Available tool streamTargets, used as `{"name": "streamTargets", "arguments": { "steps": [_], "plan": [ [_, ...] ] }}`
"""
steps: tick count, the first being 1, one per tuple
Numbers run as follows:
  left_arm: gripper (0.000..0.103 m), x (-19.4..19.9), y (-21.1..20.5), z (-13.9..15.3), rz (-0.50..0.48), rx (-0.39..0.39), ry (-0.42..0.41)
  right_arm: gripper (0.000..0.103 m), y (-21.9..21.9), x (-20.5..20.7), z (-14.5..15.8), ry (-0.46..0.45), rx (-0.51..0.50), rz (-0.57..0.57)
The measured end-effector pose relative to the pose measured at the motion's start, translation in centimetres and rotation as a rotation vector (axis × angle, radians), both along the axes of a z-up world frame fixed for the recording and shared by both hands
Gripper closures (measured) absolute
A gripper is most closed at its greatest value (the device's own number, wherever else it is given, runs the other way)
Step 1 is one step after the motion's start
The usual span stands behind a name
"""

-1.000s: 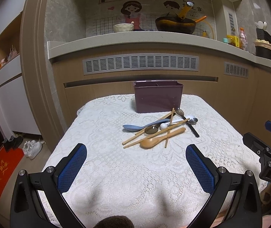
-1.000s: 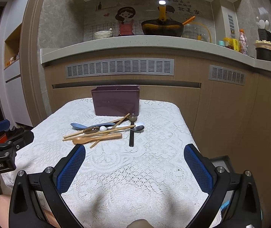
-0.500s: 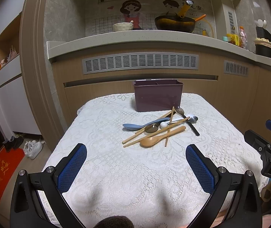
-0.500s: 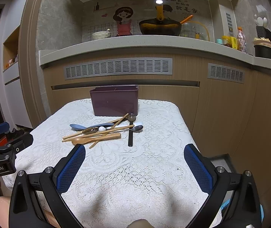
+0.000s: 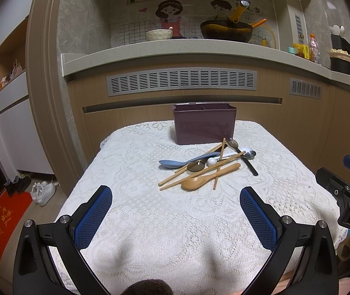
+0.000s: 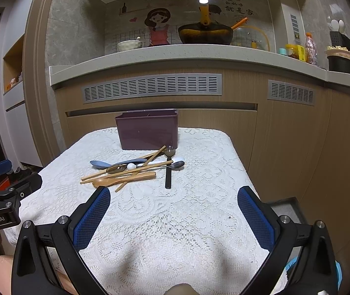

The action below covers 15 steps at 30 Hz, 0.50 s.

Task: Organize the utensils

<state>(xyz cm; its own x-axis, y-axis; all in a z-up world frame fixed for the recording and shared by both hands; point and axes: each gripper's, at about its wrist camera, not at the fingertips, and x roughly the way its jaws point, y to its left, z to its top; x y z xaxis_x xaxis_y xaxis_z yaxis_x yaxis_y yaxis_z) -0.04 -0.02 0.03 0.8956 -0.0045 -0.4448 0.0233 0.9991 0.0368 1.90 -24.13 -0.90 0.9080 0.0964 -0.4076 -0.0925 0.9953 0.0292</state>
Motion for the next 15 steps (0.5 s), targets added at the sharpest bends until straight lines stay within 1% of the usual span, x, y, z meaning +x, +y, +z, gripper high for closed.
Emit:
{"name": "streamTargets", "arguments": {
  "steps": [15],
  "plan": [
    [0.0,0.03,0.1,-0.06,0.002,-0.001,-0.001,0.0,0.02,0.02,0.04,-0.002,-0.004,0.004]
  ]
}}
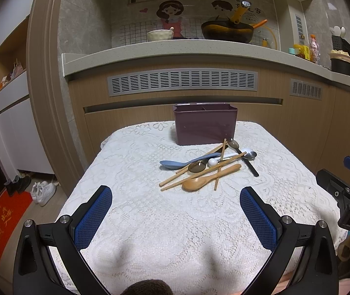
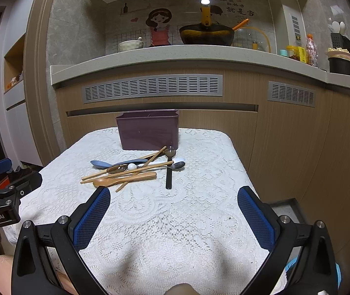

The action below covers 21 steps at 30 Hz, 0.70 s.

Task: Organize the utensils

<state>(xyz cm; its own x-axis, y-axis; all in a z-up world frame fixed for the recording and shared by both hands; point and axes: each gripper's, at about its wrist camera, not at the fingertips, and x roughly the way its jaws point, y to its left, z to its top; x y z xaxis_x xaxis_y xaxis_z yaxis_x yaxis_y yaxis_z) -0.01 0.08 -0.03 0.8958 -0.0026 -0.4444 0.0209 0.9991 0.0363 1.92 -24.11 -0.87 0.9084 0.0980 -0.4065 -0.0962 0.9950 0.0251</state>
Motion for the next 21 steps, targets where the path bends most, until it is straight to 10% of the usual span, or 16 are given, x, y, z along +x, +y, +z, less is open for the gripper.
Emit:
{"name": "streamTargets", "arguments": {
  "steps": [21],
  "plan": [
    [0.0,8.8,1.1,1.2,-0.127,-0.002,0.052,0.0,0.6,6.9,1.7,0.028,-0.07,0.022]
  ]
}}
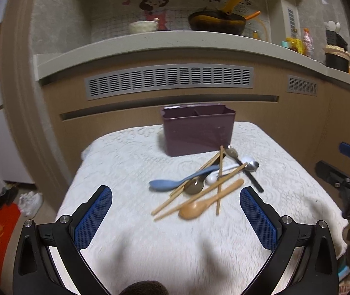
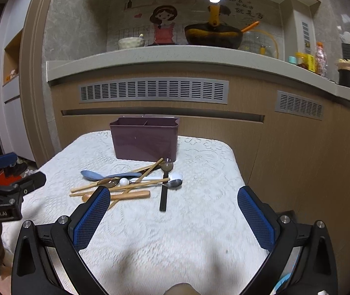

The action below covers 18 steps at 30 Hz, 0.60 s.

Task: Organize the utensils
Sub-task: 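Move the left tool to the white ball-topped stick while the right tool approaches the black-handled metal spoon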

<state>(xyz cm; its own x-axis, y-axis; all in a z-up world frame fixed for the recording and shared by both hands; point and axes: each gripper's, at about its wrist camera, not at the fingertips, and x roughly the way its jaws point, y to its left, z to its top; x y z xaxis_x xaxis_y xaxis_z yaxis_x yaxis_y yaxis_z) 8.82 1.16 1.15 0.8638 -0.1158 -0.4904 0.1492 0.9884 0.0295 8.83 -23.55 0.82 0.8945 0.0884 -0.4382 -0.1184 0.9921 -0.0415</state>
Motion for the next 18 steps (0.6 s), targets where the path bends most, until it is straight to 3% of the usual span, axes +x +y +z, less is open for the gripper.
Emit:
{"name": "streamTargets", "arguments": {
  "steps": [10,12,14,18],
  "plan": [
    [0.0,7.7,1.9,-0.5,-0.07,0.051,0.027,0.001,1.3,11.3,-3.0,0.221,-0.036,0.087],
    [0.0,8.7,2.7,-0.5,-0.063,0.058,0.022,0.014,1.8,13.4,-3.7,0.248,-0.064,0.09],
    [0.0,9.2,3.6,-0.5,-0.049,0.054,0.012,0.042,2.8,15.9,-4.5,0.304,-0.095,0.113],
    [0.0,10.5,5.8,-1.3,-0.024,0.011,0.037,0.045,4.1,20.4,-6.4,0.38,-0.113,0.139]
  ]
}}
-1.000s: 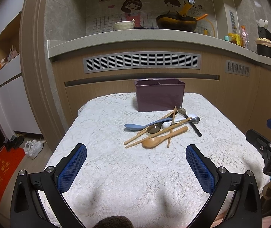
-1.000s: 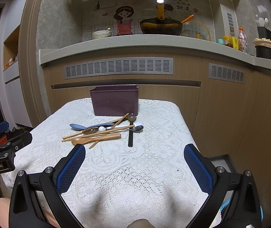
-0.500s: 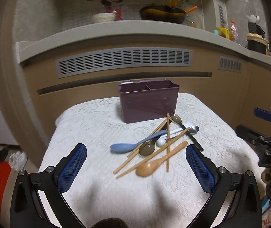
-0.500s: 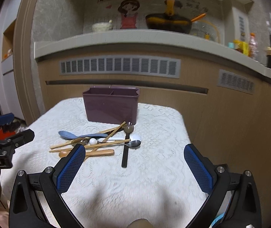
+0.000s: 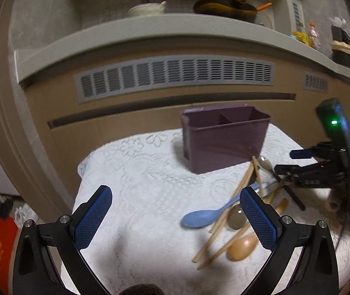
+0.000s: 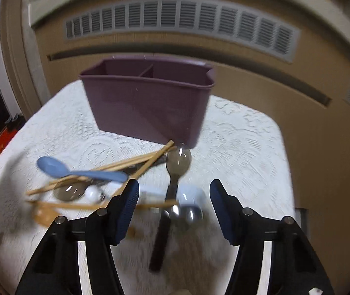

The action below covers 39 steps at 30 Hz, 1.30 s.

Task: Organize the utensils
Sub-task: 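Move the left tool to the white ball-topped stick while the right tool approaches the black-handled metal spoon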

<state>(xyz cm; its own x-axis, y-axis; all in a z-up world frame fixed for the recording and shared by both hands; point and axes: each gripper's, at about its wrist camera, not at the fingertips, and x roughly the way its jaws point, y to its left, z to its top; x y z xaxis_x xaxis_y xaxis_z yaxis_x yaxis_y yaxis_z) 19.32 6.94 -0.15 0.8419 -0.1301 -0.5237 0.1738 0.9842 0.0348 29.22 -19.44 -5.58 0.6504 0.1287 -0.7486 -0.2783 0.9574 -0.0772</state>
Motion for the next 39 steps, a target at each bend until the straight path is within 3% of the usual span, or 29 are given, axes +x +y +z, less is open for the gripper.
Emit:
{"name": "streamTargets", "arguments": {
  "steps": [4,9,10,11,14,20,21,23,24,26,28,30,33,37,39],
  "plan": [
    [0.0,1.1,1.7,-1.7,0.017,-0.014,0.059,0.058,0.5,3.4,-2.1,0.071,-0.011,-0.008],
    [0.0,1.8,1.8,-3.5,-0.009,-0.03,0.119,0.061,0.6,4.7,-4.0,0.12,-0.003,-0.007],
    [0.0,1.9,1.5,-3.5,-0.017,-0.034,0.126,0.064,0.9,4.8,-4.0,0.114,-0.007,0.001],
    [0.0,2.0,1.3,-3.6,-0.028,-0.038,0.134,0.075,0.9,4.6,-4.0,0.114,-0.007,0.019],
    [0.0,2.3,0.0,-3.6,-0.078,-0.042,0.164,0.074,0.6,3.9,-3.5,0.11,0.001,0.031],
    [0.0,3.2,-4.0,-3.5,-0.235,0.041,0.2,0.074,-1.7,0.0,-0.4,0.029,0.053,0.042],
    [0.004,3.7,-4.8,-3.6,-0.273,0.044,0.223,0.074,-2.1,-0.7,0.1,0.015,0.063,0.043],
    [0.021,4.7,-6.0,-3.8,-0.326,0.048,0.26,0.074,-2.6,-1.3,1.2,0.001,0.077,0.049],
    [0.034,5.2,-6.7,-3.9,-0.342,0.065,0.277,0.074,-3.1,-1.9,1.6,-0.013,0.089,0.046],
    [0.044,6.0,-8.3,-4.3,-0.386,0.104,0.316,0.074,-3.9,-2.8,2.3,-0.027,0.109,0.04],
    [0.061,6.3,-9.5,-4.6,-0.43,0.12,0.364,0.074,-4.7,-3.3,2.5,-0.035,0.131,0.03],
    [0.065,6.5,-10.2,-4.5,-0.45,0.041,0.458,0.074,-5.0,-3.5,2.7,-0.044,0.143,0.019],
    [0.065,6.3,-10.7,-4.6,-0.413,-0.082,0.561,0.074,-5.4,-4.2,2.7,-0.07,0.155,0.007],
    [0.065,7.2,-11.6,-6.2,-0.22,-0.18,0.65,0.074,-5.4,-4.7,2.7,-0.092,0.172,0.012],
    [0.065,7.5,-12.1,-7.1,-0.124,-0.188,0.661,0.074,-5.4,-4.9,2.6,-0.102,0.176,0.01]
  ]
}}
